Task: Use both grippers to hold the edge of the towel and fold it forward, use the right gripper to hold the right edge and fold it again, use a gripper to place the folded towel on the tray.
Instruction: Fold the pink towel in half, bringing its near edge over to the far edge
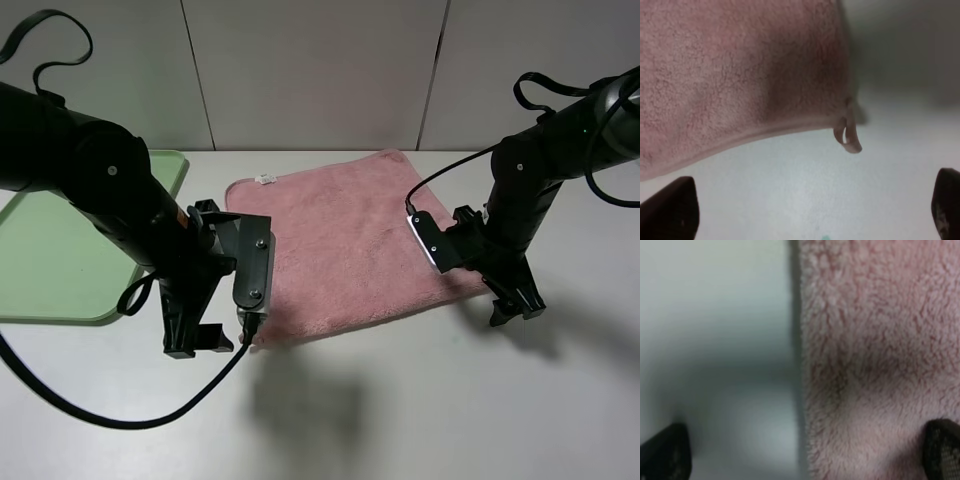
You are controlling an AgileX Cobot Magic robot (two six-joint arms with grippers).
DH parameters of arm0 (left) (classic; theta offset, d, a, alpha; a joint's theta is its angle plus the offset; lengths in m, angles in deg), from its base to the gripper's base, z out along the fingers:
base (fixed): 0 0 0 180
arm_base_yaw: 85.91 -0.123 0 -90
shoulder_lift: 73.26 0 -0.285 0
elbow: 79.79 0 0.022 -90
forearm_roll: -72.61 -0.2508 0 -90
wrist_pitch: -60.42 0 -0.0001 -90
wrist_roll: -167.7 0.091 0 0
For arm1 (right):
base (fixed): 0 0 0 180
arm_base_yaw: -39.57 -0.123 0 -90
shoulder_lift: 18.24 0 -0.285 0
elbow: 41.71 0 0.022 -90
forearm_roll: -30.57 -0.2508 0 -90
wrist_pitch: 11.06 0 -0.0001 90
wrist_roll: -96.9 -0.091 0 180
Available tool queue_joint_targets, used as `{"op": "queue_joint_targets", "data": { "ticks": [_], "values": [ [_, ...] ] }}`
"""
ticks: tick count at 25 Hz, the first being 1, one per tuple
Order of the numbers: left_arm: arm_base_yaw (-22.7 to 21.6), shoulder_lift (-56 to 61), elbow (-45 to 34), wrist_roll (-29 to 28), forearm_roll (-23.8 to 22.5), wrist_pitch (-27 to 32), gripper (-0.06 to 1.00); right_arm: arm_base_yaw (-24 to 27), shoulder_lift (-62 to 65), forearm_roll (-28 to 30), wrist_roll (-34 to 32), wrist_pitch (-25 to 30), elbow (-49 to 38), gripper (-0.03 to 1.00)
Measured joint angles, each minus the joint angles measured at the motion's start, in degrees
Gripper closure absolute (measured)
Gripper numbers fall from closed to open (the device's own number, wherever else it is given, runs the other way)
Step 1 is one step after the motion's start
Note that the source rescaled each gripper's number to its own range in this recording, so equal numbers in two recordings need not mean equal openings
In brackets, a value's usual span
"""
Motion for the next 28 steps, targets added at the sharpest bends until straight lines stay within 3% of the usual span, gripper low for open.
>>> {"op": "queue_joint_targets", "data": {
  "ticks": [5, 9, 18, 23, 28],
  "values": [
    [0.0, -0.3, 0.5, -0.2, 0.0, -0.5, 0.04, 0.0, 0.0, -1.1, 0.1, -0.2, 0.0, -0.03],
    [0.4, -3.6, 5.1, -4.4, 0.5, 1.2, 0.04, 0.0, 0.0, -1.6, 0.2, -0.4, 0.0, -0.03],
    [7.4, -12.1, 17.1, -13.9, 0.4, 7.0, 0.04, 0.0, 0.0, -4.2, 0.2, -0.8, 0.0, -0.03],
    [8.0, -15.6, 19.5, -21.1, -4.2, 10.7, 0.04, 0.0, 0.0, -6.6, 1.0, -1.2, 0.1, -0.03],
    [8.0, -16.6, 19.5, -23.4, -5.8, 11.1, 0.04, 0.0, 0.0, -8.9, 2.5, -1.6, 0.1, -0.03]
  ]
}}
